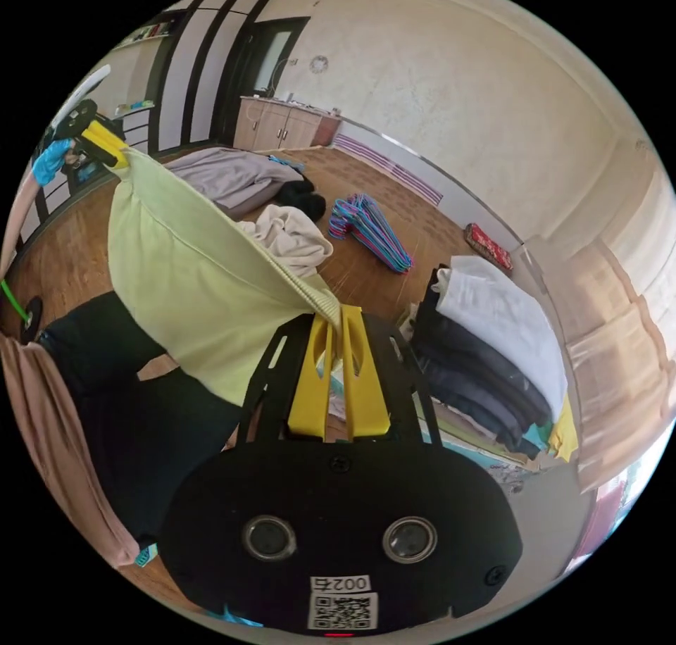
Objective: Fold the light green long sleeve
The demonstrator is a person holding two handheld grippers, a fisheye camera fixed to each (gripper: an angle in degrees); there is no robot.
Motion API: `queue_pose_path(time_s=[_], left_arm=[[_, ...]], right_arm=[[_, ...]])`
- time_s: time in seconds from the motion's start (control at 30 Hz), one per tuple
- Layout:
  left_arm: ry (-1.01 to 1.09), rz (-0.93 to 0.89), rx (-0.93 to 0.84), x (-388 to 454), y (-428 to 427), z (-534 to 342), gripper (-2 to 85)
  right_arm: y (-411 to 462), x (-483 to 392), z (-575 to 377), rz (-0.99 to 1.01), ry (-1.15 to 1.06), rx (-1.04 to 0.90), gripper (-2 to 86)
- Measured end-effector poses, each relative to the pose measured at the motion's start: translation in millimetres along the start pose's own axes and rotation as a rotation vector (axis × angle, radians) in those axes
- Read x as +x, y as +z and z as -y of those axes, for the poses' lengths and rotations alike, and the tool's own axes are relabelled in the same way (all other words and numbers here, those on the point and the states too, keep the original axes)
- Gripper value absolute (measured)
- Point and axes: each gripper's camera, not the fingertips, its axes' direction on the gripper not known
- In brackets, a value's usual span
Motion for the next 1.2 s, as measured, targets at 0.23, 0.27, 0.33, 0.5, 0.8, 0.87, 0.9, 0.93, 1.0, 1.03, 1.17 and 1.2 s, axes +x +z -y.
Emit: queue_pose_path(time_s=[0.23,0.27,0.33,0.5,0.8,0.87,0.9,0.93,1.0,1.03,1.17,1.2], left_arm=[[-0.049,0.021,-0.125,-46,116,72,-0.8],[-0.064,0.014,-0.149,-53,139,80,-0.8],[-0.09,-0.005,-0.172,-63,169,89,-0.8],[-0.188,-0.083,-0.177,-88,229,101,0.1],[-0.337,-0.138,-0.103,-126,236,96,8.3],[-0.371,-0.129,-0.062,-132,231,89,7.3],[-0.391,-0.128,-0.041,-135,228,84,6.6],[-0.399,-0.129,-0.033,-136,228,81,6.3],[-0.411,-0.156,-0.002,-138,232,74,6.0],[-0.41,-0.164,0.006,-137,235,73,6.1],[-0.436,-0.138,-0.013,-134,265,69,6.2],[-0.452,-0.128,-0.013,-133,274,69,6.1]], right_arm=[[158,36,40,0.055,0.054,-0.17,-0.6],[181,39,43,0.067,0.061,-0.195,-0.5],[214,42,45,0.075,0.064,-0.232,-0.3],[276,52,43,0.116,0.075,-0.303,1.4],[302,101,33,0.155,0.137,-0.296,6.4],[299,112,24,0.2,0.169,-0.258,7.1],[299,114,21,0.213,0.179,-0.248,7.4],[300,118,16,0.238,0.201,-0.229,8.3],[302,124,8,0.274,0.241,-0.192,9.8],[305,128,4,0.296,0.274,-0.165,10.8],[324,140,-7,0.354,0.393,-0.114,12.2],[327,141,-7,0.355,0.405,-0.116,12.0]])
